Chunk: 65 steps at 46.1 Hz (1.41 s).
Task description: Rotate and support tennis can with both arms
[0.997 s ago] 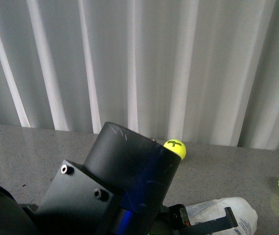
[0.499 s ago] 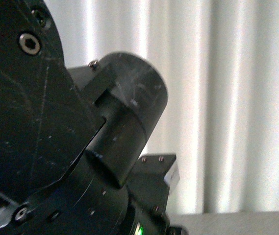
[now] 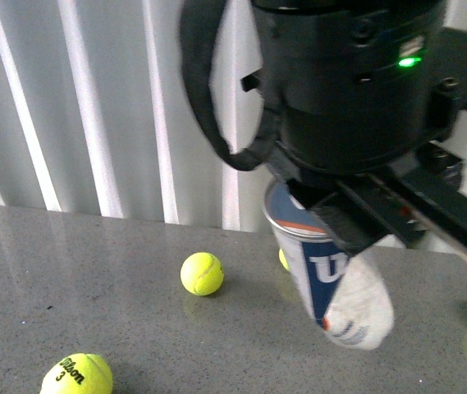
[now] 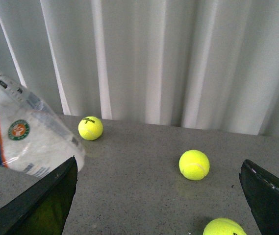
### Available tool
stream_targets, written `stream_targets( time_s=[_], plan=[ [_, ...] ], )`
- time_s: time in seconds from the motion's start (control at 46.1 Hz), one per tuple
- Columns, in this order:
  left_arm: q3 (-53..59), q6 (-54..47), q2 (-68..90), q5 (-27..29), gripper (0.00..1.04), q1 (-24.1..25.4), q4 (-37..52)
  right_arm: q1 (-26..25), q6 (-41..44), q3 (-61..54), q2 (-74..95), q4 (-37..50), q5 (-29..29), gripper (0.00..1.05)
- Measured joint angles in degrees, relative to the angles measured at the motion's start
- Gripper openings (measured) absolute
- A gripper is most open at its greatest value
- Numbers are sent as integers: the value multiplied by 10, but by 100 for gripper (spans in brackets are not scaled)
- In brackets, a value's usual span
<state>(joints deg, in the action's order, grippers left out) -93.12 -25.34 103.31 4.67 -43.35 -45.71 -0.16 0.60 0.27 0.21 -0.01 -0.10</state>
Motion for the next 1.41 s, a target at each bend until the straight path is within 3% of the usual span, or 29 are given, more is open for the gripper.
stream_targets(
  time_s=[0.239,0.455,0.954,1.409],
  plan=[
    [15,-125,0,66,4,37,-43,0,0,0,0,0,0,98],
    [19,-168,4,42,4,47,-67,0,0,0,0,0,0,98],
    [30,-182,30,26,4,-26,-75,0,0,0,0,0,0,98],
    [-33,-223,99,64,4,-41,-65,0,0,0,0,0,0,98]
  ],
)
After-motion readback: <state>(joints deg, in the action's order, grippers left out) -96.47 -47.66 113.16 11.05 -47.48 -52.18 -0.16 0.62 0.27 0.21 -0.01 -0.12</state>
